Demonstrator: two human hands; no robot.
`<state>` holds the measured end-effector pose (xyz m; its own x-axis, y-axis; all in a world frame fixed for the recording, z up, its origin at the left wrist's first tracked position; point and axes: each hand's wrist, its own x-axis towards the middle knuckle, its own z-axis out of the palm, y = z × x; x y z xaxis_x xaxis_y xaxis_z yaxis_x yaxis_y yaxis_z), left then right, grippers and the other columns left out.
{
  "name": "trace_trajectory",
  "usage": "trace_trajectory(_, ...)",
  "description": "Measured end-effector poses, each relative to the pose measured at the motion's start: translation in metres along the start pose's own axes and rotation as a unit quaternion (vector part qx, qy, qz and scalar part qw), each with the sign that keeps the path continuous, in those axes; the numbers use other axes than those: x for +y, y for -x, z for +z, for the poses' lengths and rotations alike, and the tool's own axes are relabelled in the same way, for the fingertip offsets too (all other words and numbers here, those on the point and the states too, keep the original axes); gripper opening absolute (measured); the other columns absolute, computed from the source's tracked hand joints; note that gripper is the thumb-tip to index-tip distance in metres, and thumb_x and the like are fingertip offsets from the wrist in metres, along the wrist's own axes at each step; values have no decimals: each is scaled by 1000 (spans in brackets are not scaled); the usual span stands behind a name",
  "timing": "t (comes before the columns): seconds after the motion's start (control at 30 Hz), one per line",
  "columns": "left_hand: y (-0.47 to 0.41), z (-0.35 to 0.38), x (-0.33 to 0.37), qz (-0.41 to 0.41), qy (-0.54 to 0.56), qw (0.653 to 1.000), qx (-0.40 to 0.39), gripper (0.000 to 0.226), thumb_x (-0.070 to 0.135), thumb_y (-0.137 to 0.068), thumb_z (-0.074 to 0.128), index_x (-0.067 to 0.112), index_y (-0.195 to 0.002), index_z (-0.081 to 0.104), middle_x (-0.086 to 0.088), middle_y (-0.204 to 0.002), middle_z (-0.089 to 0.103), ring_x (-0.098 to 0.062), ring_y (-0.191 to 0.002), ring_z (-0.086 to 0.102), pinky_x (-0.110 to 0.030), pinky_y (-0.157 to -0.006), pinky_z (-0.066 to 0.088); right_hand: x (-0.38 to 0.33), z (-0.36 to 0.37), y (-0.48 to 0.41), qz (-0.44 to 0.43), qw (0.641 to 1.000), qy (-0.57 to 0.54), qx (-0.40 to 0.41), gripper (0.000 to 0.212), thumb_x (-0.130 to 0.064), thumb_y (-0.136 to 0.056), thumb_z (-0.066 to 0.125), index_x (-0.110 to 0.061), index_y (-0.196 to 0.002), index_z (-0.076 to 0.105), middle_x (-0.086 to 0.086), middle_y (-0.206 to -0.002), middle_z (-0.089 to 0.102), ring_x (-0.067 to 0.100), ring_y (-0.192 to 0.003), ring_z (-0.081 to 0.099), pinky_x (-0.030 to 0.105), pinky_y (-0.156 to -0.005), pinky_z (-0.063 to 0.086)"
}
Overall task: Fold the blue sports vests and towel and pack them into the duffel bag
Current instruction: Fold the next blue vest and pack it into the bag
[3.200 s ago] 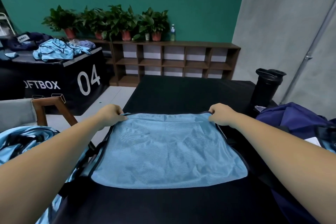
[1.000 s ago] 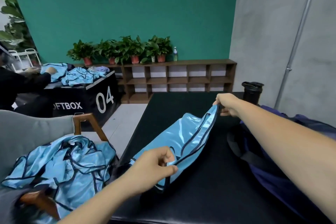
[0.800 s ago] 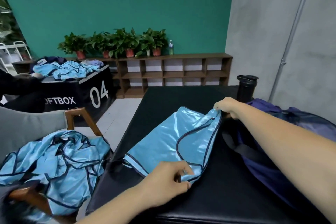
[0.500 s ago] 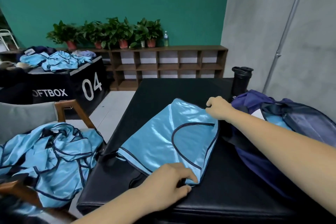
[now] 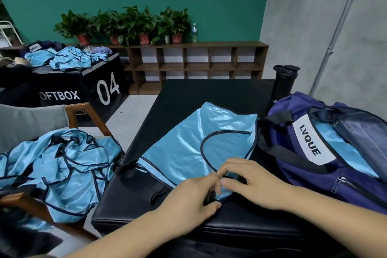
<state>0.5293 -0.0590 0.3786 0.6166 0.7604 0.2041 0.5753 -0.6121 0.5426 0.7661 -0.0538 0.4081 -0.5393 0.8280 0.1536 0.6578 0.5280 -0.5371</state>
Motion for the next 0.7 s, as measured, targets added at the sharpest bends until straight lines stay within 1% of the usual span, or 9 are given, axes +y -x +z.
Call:
trace_trajectory(0.03, -1, -1, 0, -9, 10, 1000, 8, 34, 35, -92, 74, 40, -104, 43, 9, -84, 62, -12, -78, 59, -39, -77, 54, 0, 0, 4, -3, 1000, 12, -3, 11, -43, -103, 64, -34, -108, 68, -16, -104, 65, 9, -106, 59, 33, -97, 46)
trace_trajectory(0.13, -2, -4, -1, -21, 33, 999, 33, 40, 35, -91, 77, 44, -102, 39, 8, -85, 64, -13, -82, 63, -37, -79, 54, -1, 5, 14, -32, 996, 79, -18, 31, -55, -94, 68, -34, -117, 61, -23, -112, 58, 0, -112, 50, 24, -105, 37)
trace_trajectory(0.2, -2, -5, 0, -19, 46, 998, 43, 40, 35, -91, 77, 44, -102, 39, 9, -86, 64, -13, -84, 64, -36, -79, 54, 0, 12, 19, -40, 992, 119, -15, 37, -56, -93, 68, -33, -119, 57, -24, -114, 55, -3, -110, 45, 21, -105, 33)
trace_trajectory(0.3, -3, -2, 3, -9, 52, 997, 59, 39, 36, -91, 76, 43, -103, 40, 10, -88, 63, -15, -87, 64, -38, -79, 54, 2, 23, 19, -57, 983, 172, 24, 27, -51, -96, 65, -31, -109, 54, -19, -99, 52, 5, -96, 47, 28, -96, 39)
trace_trajectory(0.37, -4, 0, 5, 0, 50, 996, 68, 37, 37, -93, 75, 42, -106, 41, 11, -90, 62, -15, -88, 63, -36, -80, 54, 1, 29, 18, -53, 982, 175, 50, 19, -46, -99, 60, -32, -102, 48, -19, -90, 45, 10, -87, 47, 32, -88, 42)
trace_trajectory(0.47, -5, 0, 5, 9, 43, 997, 65, 39, 42, -94, 75, 40, -117, 43, 14, -94, 61, -10, -94, 61, -22, -82, 49, 3, 32, 18, -46, 982, 174, 59, 14, -36, -100, 58, -33, -99, 45, -16, -87, 47, 11, -83, 46, 32, -82, 42)
trace_trajectory(0.53, -6, -2, 1, 17, 0, 998, 56, 43, 45, -93, 74, 40, -122, 43, 18, -96, 61, -3, -96, 58, -12, -84, 41, 3, 31, 18, -38, 982, 176, 57, 11, -35, -101, 58, -29, -98, 49, -14, -88, 52, 10, -84, 45, 28, -82, 37)
trace_trajectory(0.57, -7, -4, -3, 20, -31, 998, 49, 45, 43, -91, 74, 40, -123, 43, 19, -97, 61, -1, -96, 57, -12, -87, 38, 3, 30, 17, -33, 983, 172, 57, 12, -36, -103, 58, -29, -98, 50, -16, -89, 51, 9, -84, 44, 27, -82, 35)
trace_trajectory(0.7, -9, -15, -26, 9, -120, 992, 29, 42, 21, -82, 69, 35, -115, 47, 20, -100, 61, -3, -96, 55, -27, -94, 42, 3, 25, 17, -26, 986, 149, 66, 20, -44, -106, 56, -31, -95, 45, -20, -85, 41, 5, -79, 35, 21, -79, 31)
